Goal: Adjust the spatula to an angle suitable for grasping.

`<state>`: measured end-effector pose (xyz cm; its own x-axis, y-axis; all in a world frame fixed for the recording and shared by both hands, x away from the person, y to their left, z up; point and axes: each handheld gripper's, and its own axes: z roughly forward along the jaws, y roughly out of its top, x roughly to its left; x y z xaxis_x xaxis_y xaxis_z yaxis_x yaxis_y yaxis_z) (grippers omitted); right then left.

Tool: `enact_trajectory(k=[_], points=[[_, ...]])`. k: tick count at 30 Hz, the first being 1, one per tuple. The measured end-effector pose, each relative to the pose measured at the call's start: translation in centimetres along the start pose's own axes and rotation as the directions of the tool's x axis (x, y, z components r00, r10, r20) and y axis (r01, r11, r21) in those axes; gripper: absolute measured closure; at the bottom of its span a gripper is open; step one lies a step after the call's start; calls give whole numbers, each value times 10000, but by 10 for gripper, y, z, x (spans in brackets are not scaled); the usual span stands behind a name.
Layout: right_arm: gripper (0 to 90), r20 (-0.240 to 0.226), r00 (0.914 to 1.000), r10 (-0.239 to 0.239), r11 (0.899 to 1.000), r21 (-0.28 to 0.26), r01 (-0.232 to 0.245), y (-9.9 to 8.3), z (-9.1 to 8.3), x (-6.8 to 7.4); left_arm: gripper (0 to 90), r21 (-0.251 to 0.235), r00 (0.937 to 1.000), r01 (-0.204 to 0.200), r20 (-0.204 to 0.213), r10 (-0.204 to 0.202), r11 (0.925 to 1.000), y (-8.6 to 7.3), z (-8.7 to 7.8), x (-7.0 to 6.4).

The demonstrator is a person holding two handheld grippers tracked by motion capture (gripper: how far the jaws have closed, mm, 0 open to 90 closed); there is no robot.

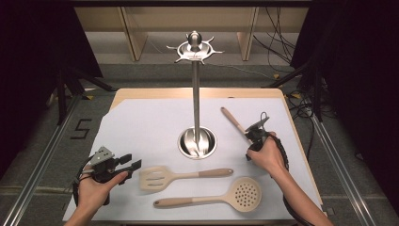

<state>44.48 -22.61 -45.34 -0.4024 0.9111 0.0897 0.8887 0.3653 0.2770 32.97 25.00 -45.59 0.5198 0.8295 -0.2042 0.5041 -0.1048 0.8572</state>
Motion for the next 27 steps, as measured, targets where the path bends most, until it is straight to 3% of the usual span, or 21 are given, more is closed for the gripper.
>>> enact_trajectory(k=[1,2,5,6,7,8,9,10,12,13,14,18,19,20,21,24,25,26,27], points=[[861,-216,9984,530,9986,15,-529,-1,-7,2,467,-33,10000,63,-14,-63,10000,0,1,-1],[861,-216,9984,530,9986,15,-529,-1,-7,2,467,3,10000,-21,-66,21,10000,1,1,-1],[760,221,9998,28,9976,-699,-13,16,-24,4,467,7,10000,-91,-11,91,10000,1,2,-1],[739,358,9989,-295,9965,-770,322,23,-27,3,467,-9,10000,-34,-32,34,10000,1,1,-1],[739,358,9989,-295,9965,-770,322,23,-27,3,467,-9,10000,-34,-32,34,10000,1,1,-1],[708,700,9931,-937,9931,-640,982,31,-28,-1,467,-21,10000,-18,-63,17,10000,1,1,-1],[682,745,9897,-1219,9910,-463,1256,38,-26,-5,467,-52,10000,-5,-9,5,10000,1,1,0],[668,831,9798,-1820,9829,-128,1837,48,-22,-11,466,-1,9999,-62,-101,62,10000,0,-1,0],[661,838,9820,-1692,9855,64,1693,52,-20,-11,466,-37,10000,-31,-95,31,10000,0,-1,0],[658,563,9817,-1818,9833,202,1809,55,-17,-13,466,-84,10000,34,-41,-34,10000,0,-1,1],[649,758,9797,-1854,9826,268,1839,57,-16,-11,466,-70,9999,108,-89,-109,9999,0,-1,1],[638,688,9798,-1879,9807,681,1833,63,-9,-11,465,-93,9999,91,-101,-92,9999,0,-1,0],[635,845,9641,-2516,9664,758,2455,66,-4,-13,465,-44,9999,43,-163,-44,10000,0,-1,0],[635,845,9641,-2516,9664,758,2455,66,-4,-13,465,-80,10000,-36,-83,35,10000,1,-1,0],[634,690,9587,-2758,9574,1087,2676,69,0,-13,465,-79,10000,-48,-52,47,10000,1,-1,0],[643,664,9597,-2732,9565,1246,2637,71,5,-13,465,-63,9999,-78,-71,78,9999,1,-1,0],[651,688,9530,-2950,9506,1221,2854,72,8,-15,465,-67,9999,-77,-79,76,9999,1,-1,0],[666,591,9630,-2631,9563,1481,2522,72,9,-13,465,-78,9999,-69,-79,68,9999,0,-1,0],[682,568,9603,-2730,9539,1455,2626,72,12,-13,465,-83,9999,-64,-87,63,9999,0,-1,1]])
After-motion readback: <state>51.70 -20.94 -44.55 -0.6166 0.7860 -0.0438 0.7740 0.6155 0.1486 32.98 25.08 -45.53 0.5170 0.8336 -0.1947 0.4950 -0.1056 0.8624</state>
